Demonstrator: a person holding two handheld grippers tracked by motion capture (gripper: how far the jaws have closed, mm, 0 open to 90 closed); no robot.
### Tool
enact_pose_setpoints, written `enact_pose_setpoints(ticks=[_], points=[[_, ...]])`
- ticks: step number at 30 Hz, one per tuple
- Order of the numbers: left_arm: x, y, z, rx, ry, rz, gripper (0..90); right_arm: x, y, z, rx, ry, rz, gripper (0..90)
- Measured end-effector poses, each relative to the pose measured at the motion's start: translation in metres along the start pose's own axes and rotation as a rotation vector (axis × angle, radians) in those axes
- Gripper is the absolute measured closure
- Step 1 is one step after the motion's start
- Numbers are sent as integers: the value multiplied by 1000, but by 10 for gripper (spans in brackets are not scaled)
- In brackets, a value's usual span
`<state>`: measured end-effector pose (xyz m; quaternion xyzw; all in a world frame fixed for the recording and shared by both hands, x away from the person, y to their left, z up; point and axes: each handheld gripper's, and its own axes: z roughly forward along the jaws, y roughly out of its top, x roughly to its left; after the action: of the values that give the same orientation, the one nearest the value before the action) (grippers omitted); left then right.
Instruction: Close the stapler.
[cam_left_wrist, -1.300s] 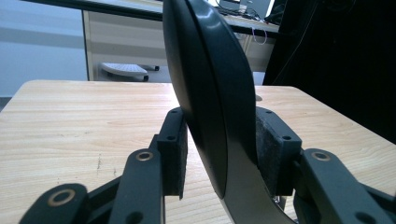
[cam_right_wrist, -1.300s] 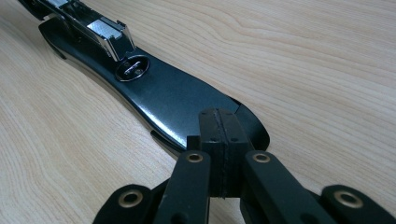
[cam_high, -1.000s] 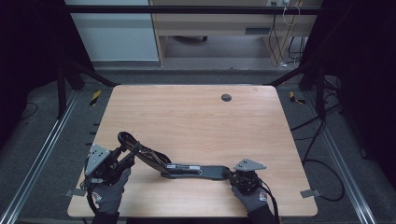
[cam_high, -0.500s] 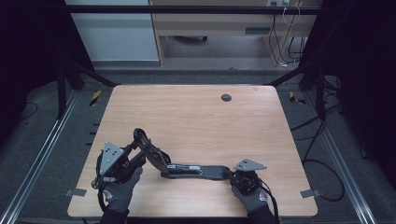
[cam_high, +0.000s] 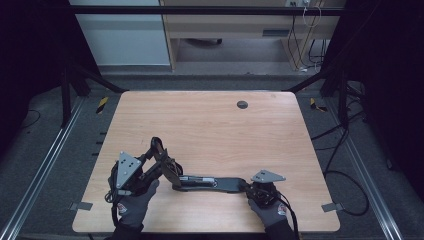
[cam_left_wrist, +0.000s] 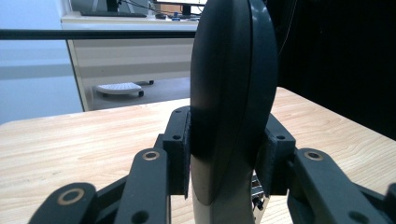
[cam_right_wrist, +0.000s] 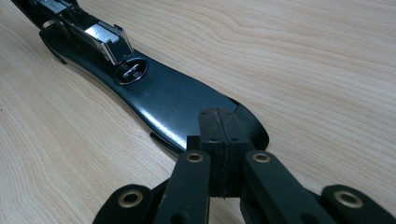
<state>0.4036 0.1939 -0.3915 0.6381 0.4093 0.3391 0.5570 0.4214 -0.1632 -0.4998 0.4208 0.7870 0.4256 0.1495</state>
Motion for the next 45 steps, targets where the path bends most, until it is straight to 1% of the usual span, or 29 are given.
enact_pose_setpoints(ticks=[9, 16, 21, 28, 30, 32, 39, 43, 44, 45], points=[[-13, 2, 4, -3, 18, 60, 611, 0, 0, 0, 2, -1, -3, 900], [-19, 2, 7, -7, 23, 89, 610, 0, 0, 0, 4, -2, -8, 900], [-25, 2, 9, -7, 27, 111, 609, 1, 1, 0, 7, -1, 0, 900], [-33, 2, 11, -11, 32, 146, 607, 0, 0, 0, 4, -3, -6, 900], [-35, 1, 12, -14, 33, 159, 607, 1, 0, -1, 7, 2, 4, 900], [-38, 1, 13, -14, 32, 174, 605, 0, 0, 0, 4, -1, -1, 900], [-52, -1, 18, -19, 40, 233, 602, 1, 0, 0, 7, 1, 4, 900], [-59, -2, 21, -20, 41, 266, 597, 0, 0, 0, 3, -2, -3, 900], [-60, -2, 23, -29, 40, 281, 596, 0, 0, 0, 3, -2, -3, 900], [-62, -3, 23, -28, 40, 287, 595, 0, 0, 0, 3, -4, -4, 900]])
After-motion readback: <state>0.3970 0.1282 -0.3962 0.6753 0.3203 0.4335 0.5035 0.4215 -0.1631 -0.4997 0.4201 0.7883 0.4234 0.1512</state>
